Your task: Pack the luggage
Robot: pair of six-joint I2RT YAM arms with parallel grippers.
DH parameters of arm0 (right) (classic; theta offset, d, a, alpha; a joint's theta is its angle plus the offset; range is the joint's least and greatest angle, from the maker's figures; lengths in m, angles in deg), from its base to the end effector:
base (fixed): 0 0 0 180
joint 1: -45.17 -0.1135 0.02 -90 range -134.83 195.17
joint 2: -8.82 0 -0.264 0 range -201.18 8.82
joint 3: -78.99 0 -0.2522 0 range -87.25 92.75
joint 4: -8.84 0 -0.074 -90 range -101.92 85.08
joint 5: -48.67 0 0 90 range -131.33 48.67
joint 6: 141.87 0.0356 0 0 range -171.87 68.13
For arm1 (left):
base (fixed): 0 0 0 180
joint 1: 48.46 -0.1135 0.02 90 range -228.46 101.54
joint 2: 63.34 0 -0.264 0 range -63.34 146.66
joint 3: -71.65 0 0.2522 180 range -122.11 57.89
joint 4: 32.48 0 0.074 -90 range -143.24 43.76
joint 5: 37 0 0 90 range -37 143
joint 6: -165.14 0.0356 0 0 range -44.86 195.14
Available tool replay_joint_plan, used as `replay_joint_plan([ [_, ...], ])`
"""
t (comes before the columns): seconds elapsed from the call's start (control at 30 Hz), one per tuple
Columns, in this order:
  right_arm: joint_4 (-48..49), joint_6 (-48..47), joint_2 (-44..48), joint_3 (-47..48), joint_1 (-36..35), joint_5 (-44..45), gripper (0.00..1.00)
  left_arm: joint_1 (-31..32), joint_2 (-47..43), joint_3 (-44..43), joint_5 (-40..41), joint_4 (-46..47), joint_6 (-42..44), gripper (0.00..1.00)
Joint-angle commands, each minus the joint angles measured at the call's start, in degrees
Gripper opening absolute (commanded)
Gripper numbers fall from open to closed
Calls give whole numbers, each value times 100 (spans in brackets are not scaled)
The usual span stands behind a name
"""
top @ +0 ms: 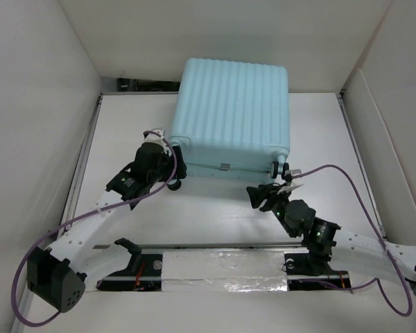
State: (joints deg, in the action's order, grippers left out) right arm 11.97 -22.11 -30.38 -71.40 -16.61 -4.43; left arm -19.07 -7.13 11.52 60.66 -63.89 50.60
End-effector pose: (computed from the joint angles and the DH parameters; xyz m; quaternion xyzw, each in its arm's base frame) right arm 0.0973 0.1361 0.2268 0.0075 0.7382 0.2881 0.6099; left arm 0.1955 -0.1047 0.2997 0.0015 0.8537 -0.1839 0.4873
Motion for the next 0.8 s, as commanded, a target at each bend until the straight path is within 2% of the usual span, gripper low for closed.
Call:
replay_joint_plan([
  [0.0, -397, 223, 211, -276, 174, 229, 59, -29, 109, -443, -518, 174, 379, 82],
  [0.07, -292, 189, 185, -311, 280, 273, 59, -29, 311, -592, -625, 226, 484, 77],
  [0.2, -72, 30, -323, -189, 587, 493, 50, -29, 549, -742, -731, 236, 581, 65],
  [0.37, 936, 39, -773, -442, 711, 1097, 46, -29, 681, -899, -889, 227, 730, 59],
  [0.43, 1132, -66, -843, -557, 781, 1178, 49, -29, 742, -918, -828, 218, 853, 59],
  [0.47, 1263, -110, -861, -583, 781, 1187, 53, -29, 769, -944, -819, 218, 889, 58],
  [0.5, 1326, -180, -879, -592, 921, 1170, 63, -29, 787, -944, -819, 227, 915, 56],
  [0.53, 1431, -251, -914, -610, 983, 1170, 64, -29, 813, -944, -819, 227, 959, 54],
  [0.57, 1562, -330, -966, -610, 1044, 1083, 65, -29, 822, -953, -819, 227, 968, 49],
  [0.6, 1894, -670, -1123, -584, 1410, 708, 66, -29, 770, -970, -819, 262, 1020, 37],
  [0.67, 1932, -699, -1177, -558, 1649, 565, 64, -29, 726, -979, -819, 288, 1038, 33],
  [0.77, 2484, -927, -1511, -496, 2089, -101, 58, -29, 664, -1041, -898, 306, 1047, 9],
])
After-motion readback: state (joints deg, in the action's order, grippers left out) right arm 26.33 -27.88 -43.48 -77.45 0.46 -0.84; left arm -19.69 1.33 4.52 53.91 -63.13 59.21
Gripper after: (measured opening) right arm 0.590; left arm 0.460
